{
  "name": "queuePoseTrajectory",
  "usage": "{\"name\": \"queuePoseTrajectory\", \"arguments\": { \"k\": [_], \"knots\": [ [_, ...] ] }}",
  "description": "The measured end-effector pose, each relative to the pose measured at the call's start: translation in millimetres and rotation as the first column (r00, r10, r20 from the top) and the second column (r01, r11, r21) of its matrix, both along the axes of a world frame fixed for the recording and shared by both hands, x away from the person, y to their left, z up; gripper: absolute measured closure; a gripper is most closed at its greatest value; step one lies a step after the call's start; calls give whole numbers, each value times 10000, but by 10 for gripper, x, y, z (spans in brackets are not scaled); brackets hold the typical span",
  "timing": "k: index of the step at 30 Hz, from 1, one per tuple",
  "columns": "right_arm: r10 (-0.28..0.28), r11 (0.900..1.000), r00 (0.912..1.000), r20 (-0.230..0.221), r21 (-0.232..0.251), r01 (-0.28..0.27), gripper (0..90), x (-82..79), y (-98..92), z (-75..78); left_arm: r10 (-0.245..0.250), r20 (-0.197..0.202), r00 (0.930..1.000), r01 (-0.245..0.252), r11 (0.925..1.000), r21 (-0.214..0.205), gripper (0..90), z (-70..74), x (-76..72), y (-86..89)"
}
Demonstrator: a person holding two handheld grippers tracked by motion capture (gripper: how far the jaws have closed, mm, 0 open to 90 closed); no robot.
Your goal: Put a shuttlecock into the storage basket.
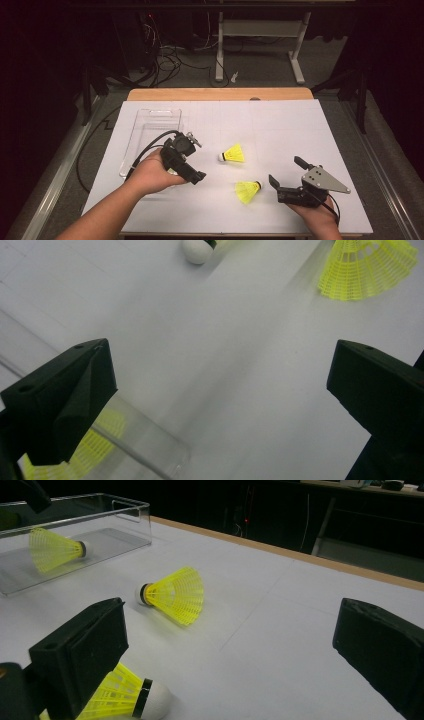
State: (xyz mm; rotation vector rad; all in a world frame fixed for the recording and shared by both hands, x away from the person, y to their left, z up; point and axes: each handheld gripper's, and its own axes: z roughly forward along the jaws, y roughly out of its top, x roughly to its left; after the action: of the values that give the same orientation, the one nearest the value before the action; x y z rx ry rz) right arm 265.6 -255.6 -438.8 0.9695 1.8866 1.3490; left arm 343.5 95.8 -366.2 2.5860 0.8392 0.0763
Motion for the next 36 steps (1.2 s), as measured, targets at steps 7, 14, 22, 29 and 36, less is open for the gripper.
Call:
{"name": "queuePoseTrajectory", "arguments": {
  "k": [7, 14, 22, 29, 36],
  "knots": [
    [25, 10000, 10000, 23, -33, -25, 16, 4, 2, 1, -220, -17, 9998, 220, 9997, -65, 7, -34, -15, -100],
    [6, 10000, 10000, 43, 64, -6, 16, 1, 7, 10, -249, -53, 9997, 248, 9996, -156, 7, -36, -22, -139],
    [120, 9999, 9999, -45, -72, -121, 15, 46, 40, -16, -317, -34, 9995, 317, 9994, -165, 7, -47, 9, -183],
    [-29, 10000, 10000, 14, 76, 29, 15, 22, -12, 4, -471, -86, 9989, 470, 9987, -193, 7, -81, -10, -271],
    [-29, 10000, 10000, -9, 62, 29, 15, 23, -12, 0, -768, -123, 9970, 763, 9965, -348, 7, -108, -43, -389]
  ]
}}
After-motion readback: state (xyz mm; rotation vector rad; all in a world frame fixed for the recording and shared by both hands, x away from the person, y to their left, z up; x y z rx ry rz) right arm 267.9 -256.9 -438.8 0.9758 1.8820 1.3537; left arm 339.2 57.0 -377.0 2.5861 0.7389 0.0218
